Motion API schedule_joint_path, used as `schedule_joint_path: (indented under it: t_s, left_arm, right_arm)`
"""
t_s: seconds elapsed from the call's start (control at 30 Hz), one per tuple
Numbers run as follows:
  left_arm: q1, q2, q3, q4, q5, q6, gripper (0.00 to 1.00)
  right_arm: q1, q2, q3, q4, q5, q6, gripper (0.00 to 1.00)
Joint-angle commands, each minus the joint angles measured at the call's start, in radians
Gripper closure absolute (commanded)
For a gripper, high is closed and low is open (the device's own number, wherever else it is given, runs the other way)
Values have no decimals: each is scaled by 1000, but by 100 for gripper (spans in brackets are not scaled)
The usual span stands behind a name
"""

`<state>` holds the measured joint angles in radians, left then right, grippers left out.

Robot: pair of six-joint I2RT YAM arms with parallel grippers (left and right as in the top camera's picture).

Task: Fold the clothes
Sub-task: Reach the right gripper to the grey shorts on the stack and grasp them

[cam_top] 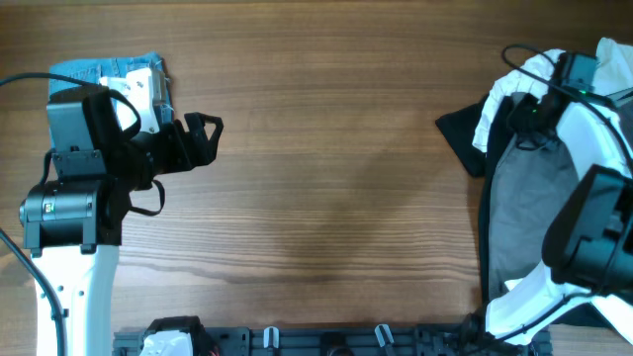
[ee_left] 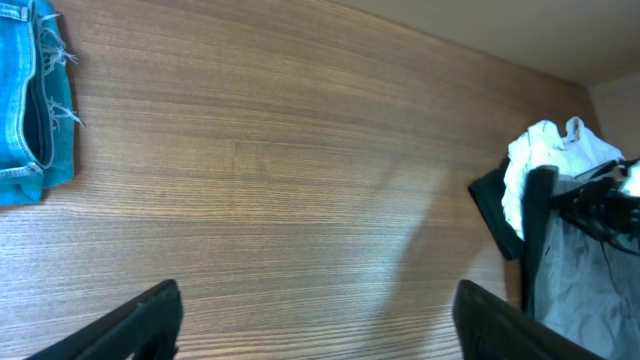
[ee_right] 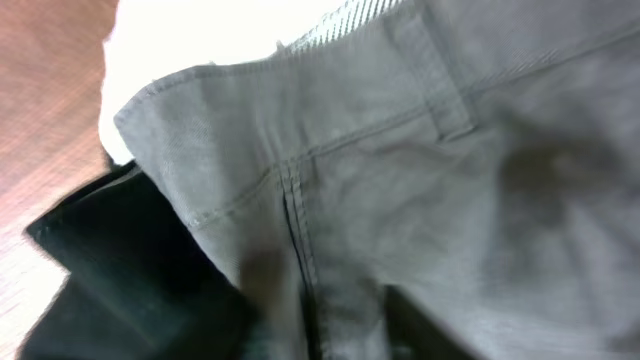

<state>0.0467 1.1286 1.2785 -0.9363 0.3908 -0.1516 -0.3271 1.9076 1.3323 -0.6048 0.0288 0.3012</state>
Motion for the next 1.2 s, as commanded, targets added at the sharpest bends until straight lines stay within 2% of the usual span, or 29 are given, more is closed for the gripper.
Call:
schedule_joint_path:
  t_s: [0.0,0.33,0.57,0.73,0.83,1.03,1.1,1.17]
  left_arm:
    - [-6,-2,21,0,13,9,9]
    - [-6,-2,21,0,13,9,7]
    - [-6,-2,21,0,13,9,7]
    - [-6,-2,21,-4,13,9,7]
    - [-6,-2,21,-4,13,9,6]
    - [-6,-2,21,-4,13,9,5]
    - [-6,-2,21,-4,13,9,5]
    - [-6,-2,21,-4,13,9,5]
  right_arm:
    - [8,-42,-4,2,-73,-70,41]
    - [17,-23,-4,35,-79,-63,36]
    - [76,52,-5,94,-97,-146,31]
    - [92,77,-5,100,91,-78,32]
    - [82,76,-5,100,87,-64,32]
    - [72,76,-5,97,77,-61,42]
    - [71,76,-5,96,81,-53,49]
    - [71,76,-5,96,85,-37,52]
